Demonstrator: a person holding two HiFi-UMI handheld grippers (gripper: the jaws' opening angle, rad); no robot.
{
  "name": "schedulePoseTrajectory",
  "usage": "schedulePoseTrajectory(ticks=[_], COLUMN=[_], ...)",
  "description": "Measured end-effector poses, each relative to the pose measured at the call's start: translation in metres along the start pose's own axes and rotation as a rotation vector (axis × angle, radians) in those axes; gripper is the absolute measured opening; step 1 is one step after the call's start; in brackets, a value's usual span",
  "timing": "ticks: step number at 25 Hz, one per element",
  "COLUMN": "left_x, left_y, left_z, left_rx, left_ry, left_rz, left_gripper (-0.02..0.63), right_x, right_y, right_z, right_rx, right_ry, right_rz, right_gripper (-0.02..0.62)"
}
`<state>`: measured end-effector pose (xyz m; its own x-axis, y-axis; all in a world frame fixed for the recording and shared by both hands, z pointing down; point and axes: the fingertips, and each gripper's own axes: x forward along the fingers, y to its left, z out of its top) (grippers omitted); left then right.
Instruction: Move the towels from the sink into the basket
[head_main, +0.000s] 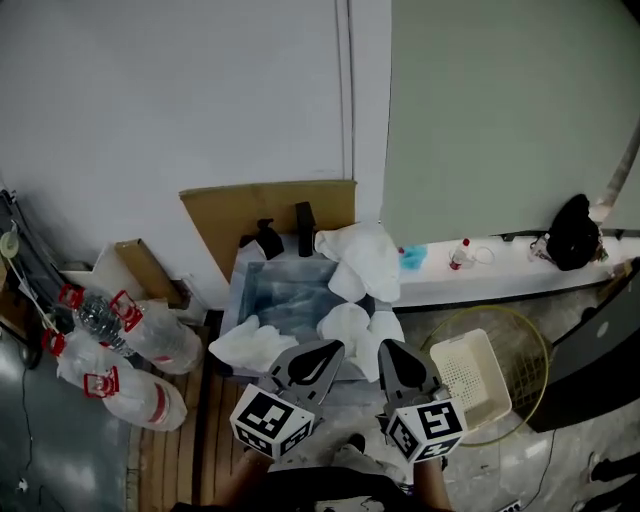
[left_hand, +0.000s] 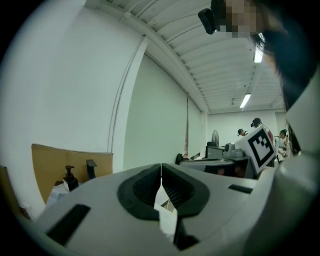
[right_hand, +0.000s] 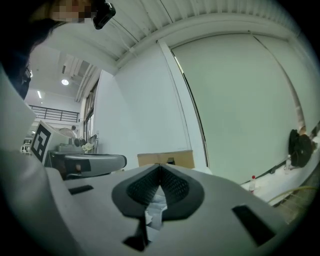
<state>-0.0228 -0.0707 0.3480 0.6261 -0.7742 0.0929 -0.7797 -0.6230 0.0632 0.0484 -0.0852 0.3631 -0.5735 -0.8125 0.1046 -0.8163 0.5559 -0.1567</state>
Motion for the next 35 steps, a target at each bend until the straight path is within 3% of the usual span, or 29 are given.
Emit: schedulePoseTrajectory(ticks=[15, 21, 27, 35], left_x=[0.024, 0.042, 0.059, 0.065], left_y=[0.022, 0.050, 0.077, 0.117], left_z=[-0.006, -0.003, 0.001, -0.006], left_rx=[-0.019, 0.008, 0.013, -0.009], left_ry=[0.072, 0.050, 0.044, 0.035], left_rz=[0.120, 0.099, 0.055, 0.049], left_gripper=[0.009, 0.009, 0.009, 0.009], right_x=[0.046, 0.074, 0.108, 0.175], right_y=[-0.037, -0.051, -0.073, -0.136], right_z=[-0.018, -0.025, -0.027, -0.038], right_rx=[0.076, 0.078, -0.001, -0.065], right_ry=[0.059, 0.083, 0.111, 0.161], right_rz=[0.090, 0.062, 0.013, -0.045], right_gripper=[0.005, 0.005, 0.006, 0.008])
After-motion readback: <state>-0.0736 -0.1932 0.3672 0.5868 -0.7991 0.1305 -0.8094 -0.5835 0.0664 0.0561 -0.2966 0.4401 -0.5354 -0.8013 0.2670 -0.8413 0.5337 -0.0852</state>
